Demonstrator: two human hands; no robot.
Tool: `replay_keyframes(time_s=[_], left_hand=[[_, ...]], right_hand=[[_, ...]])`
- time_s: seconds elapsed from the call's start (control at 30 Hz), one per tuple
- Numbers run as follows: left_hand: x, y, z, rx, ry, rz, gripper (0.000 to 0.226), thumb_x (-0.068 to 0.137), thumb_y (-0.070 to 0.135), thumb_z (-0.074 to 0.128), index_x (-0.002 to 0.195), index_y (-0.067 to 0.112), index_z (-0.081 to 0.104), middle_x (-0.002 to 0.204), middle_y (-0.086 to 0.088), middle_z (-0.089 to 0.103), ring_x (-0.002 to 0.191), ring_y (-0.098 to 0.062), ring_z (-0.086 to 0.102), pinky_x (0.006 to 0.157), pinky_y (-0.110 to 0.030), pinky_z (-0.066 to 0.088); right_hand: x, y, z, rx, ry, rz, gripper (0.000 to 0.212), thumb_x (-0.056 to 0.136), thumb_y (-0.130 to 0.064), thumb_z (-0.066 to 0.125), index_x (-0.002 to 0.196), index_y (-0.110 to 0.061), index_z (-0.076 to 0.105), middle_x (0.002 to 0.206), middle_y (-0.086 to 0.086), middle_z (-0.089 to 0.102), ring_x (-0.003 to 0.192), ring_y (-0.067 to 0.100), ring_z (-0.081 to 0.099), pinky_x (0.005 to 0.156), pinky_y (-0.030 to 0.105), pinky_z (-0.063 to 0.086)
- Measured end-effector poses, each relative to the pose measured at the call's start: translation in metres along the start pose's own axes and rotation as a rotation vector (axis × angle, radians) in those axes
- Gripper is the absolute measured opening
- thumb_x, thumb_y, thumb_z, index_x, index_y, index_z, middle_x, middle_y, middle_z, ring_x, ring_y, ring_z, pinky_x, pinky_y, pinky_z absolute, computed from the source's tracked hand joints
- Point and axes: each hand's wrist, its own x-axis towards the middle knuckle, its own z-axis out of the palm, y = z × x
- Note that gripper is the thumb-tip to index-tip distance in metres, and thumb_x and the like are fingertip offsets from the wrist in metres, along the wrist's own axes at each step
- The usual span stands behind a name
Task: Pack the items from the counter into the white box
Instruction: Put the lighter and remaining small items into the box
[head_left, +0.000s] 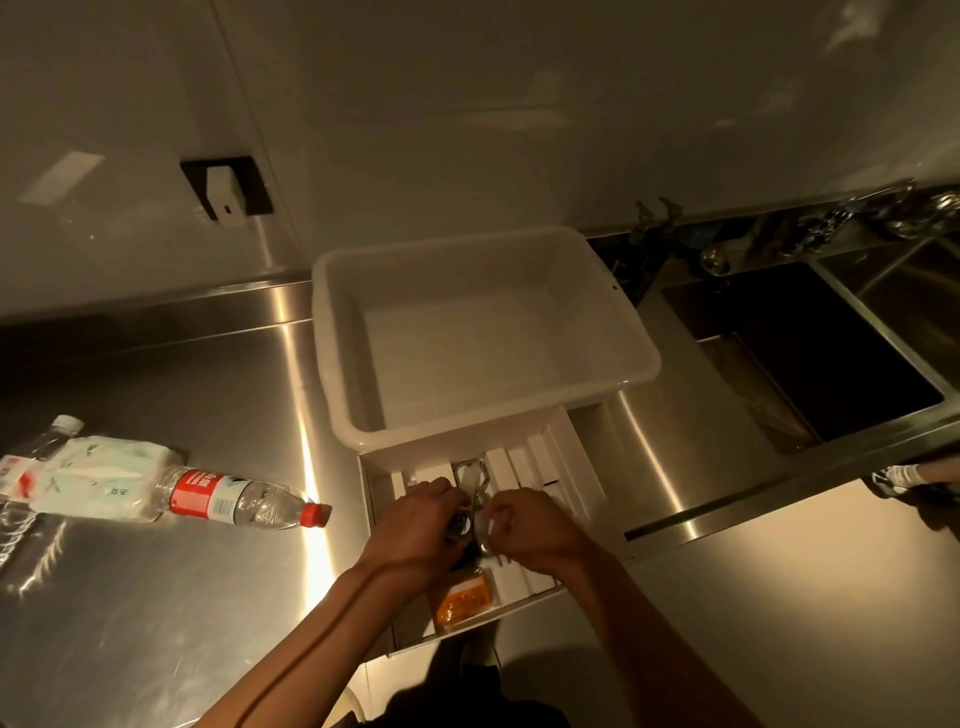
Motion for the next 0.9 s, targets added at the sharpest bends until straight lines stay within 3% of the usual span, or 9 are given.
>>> replay_keyframes(time_s=[0.07, 0.27, 0.47, 0.57, 0.67, 0.77, 0.9], left_hand=[[0.005, 0.003, 0.003, -0.054, -0.001, -0.015, 0.044, 0.079, 0.036, 0.078, 0.118, 0.028, 0.060, 0.114, 0.006, 0.062, 0.105, -0.015, 0.057, 0.084, -0.023, 0.046], [0.021, 0.006, 0.009, -0.067, -0.023, -0.060, 0.049, 0.077, 0.027, 0.078, 0.120, 0.028, 0.054, 0.117, 0.003, 0.060, 0.105, -0.017, 0.056, 0.079, -0.021, 0.040], [0.034, 0.013, 0.021, -0.103, -0.035, -0.057, 0.048, 0.079, 0.028, 0.077, 0.122, 0.033, 0.055, 0.118, 0.004, 0.060, 0.103, -0.012, 0.055, 0.073, -0.007, 0.028], [0.036, 0.013, 0.025, -0.110, -0.009, -0.058, 0.053, 0.077, 0.026, 0.080, 0.125, 0.031, 0.059, 0.123, 0.005, 0.060, 0.112, -0.015, 0.056, 0.079, -0.002, 0.024], [0.037, 0.009, 0.023, -0.098, 0.027, -0.081, 0.055, 0.078, 0.027, 0.078, 0.127, 0.036, 0.056, 0.127, 0.008, 0.058, 0.114, -0.013, 0.053, 0.086, -0.014, 0.031], [0.033, 0.002, 0.021, -0.116, 0.003, -0.068, 0.044, 0.083, 0.028, 0.071, 0.123, 0.040, 0.056, 0.120, 0.013, 0.057, 0.108, -0.008, 0.049, 0.085, -0.022, 0.041], [0.027, -0.005, 0.021, -0.102, -0.033, -0.011, 0.027, 0.087, 0.032, 0.066, 0.113, 0.038, 0.059, 0.101, 0.019, 0.051, 0.094, -0.005, 0.050, 0.074, -0.013, 0.037]], right_hand=[[0.001, -0.005, -0.001, 0.083, 0.014, -0.048, 0.015, 0.094, -0.017, 0.060, 0.103, -0.013, 0.071, 0.097, 0.004, 0.072, 0.089, 0.017, 0.067, 0.085, 0.035, 0.055], [0.006, 0.002, -0.005, 0.253, -0.029, -0.037, 0.028, 0.087, -0.020, 0.071, 0.114, -0.023, 0.068, 0.100, -0.007, 0.073, 0.092, 0.006, 0.068, 0.085, 0.025, 0.055], [0.017, 0.021, -0.006, 0.345, -0.012, -0.012, 0.013, 0.085, -0.015, 0.075, 0.095, -0.019, 0.068, 0.092, 0.000, 0.072, 0.088, 0.015, 0.069, 0.085, 0.038, 0.058], [0.026, 0.035, -0.007, 0.268, 0.055, 0.073, 0.009, 0.087, -0.024, 0.074, 0.088, -0.015, 0.071, 0.085, 0.001, 0.070, 0.080, 0.014, 0.067, 0.074, 0.031, 0.057], [0.037, 0.049, -0.011, 0.125, 0.186, 0.257, 0.022, 0.090, -0.039, 0.070, 0.086, -0.017, 0.073, 0.079, -0.002, 0.069, 0.074, 0.013, 0.066, 0.064, 0.022, 0.048], [0.052, 0.058, -0.008, -0.029, 0.258, 0.302, 0.024, 0.096, -0.029, 0.064, 0.096, -0.006, 0.072, 0.095, 0.010, 0.071, 0.091, 0.025, 0.068, 0.073, 0.027, 0.051], [0.064, 0.055, -0.001, -0.021, 0.358, 0.286, 0.022, 0.096, -0.024, 0.063, 0.093, -0.003, 0.067, 0.095, 0.013, 0.070, 0.091, 0.027, 0.068, 0.076, 0.033, 0.055]])
